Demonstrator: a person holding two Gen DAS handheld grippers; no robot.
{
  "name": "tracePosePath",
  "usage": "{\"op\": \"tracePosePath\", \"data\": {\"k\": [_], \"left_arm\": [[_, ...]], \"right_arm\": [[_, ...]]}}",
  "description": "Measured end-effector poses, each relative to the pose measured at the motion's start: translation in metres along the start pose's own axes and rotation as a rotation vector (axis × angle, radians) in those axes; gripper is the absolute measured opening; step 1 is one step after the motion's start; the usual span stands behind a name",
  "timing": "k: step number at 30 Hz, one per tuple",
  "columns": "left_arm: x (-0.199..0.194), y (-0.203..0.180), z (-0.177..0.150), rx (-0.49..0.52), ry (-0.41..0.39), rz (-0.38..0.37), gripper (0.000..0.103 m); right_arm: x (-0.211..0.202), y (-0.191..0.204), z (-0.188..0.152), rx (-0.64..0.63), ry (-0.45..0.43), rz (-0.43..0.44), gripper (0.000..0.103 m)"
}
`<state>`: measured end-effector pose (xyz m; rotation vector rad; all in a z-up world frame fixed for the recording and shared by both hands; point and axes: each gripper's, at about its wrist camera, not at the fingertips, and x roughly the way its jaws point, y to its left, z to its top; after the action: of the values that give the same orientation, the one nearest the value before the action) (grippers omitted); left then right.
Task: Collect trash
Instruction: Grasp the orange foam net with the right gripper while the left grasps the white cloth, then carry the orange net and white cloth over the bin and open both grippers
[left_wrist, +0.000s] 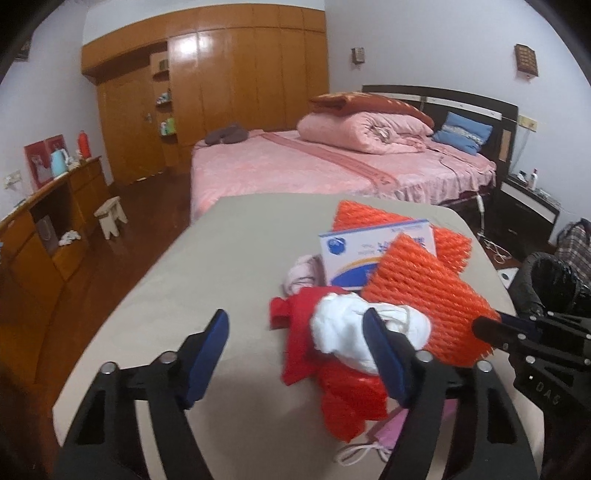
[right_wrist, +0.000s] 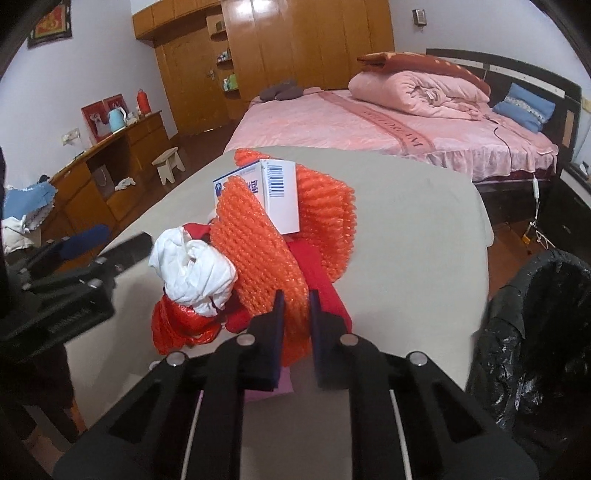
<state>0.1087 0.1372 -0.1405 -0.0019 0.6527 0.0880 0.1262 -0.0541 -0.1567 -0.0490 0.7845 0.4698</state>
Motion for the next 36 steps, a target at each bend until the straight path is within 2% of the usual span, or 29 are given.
{"op": "tracePosePath", "data": {"k": [3,5,10,11,15,18,26,32,36], "left_arm": [[0.007,-0.009,-0.001,0.016,0.009,-0.027,0.066],[0.015,-0.014,-0.001,0.022,0.034,-0.055,0.058],[0.035,-0.021,-0.008,0.022,0.104,-0.15,0.02],[0.036,-0.022,-0.009,0.024,0.103,-0.159,0.016],[0.029,-0.024,-0.009,0.036,0.066,-0.142,0.012],[0.019,-0.018,-0.007,0.009,0.044,-0.14,0.012],[-0.019,-0.016,0.02,-0.002,-0.032,-0.13,0.012],[-0.044,-0.025,0.035,0.002,-0.087,-0.163,0.012],[-0.053,-0.041,0.043,0.019,-0.111,-0.203,0.012]], "right_arm": [[-0.004,-0.006,0.001,0.006,-0.001,0.003,0.012],[-0.006,-0.007,0.001,0.009,0.0,0.003,0.012],[-0.009,-0.012,0.001,0.017,-0.001,-0.006,0.012],[-0.01,-0.011,0.001,0.017,-0.002,-0.007,0.012],[-0.015,-0.013,0.001,0.017,-0.008,-0.008,0.012],[-0.021,-0.014,0.002,0.023,-0.017,-0.002,0.012],[-0.059,-0.017,0.01,0.035,-0.093,0.031,0.012],[-0.094,-0.029,0.012,0.069,-0.15,0.024,0.012],[-0.117,-0.04,0.012,0.083,-0.193,-0.012,0.012]]}}
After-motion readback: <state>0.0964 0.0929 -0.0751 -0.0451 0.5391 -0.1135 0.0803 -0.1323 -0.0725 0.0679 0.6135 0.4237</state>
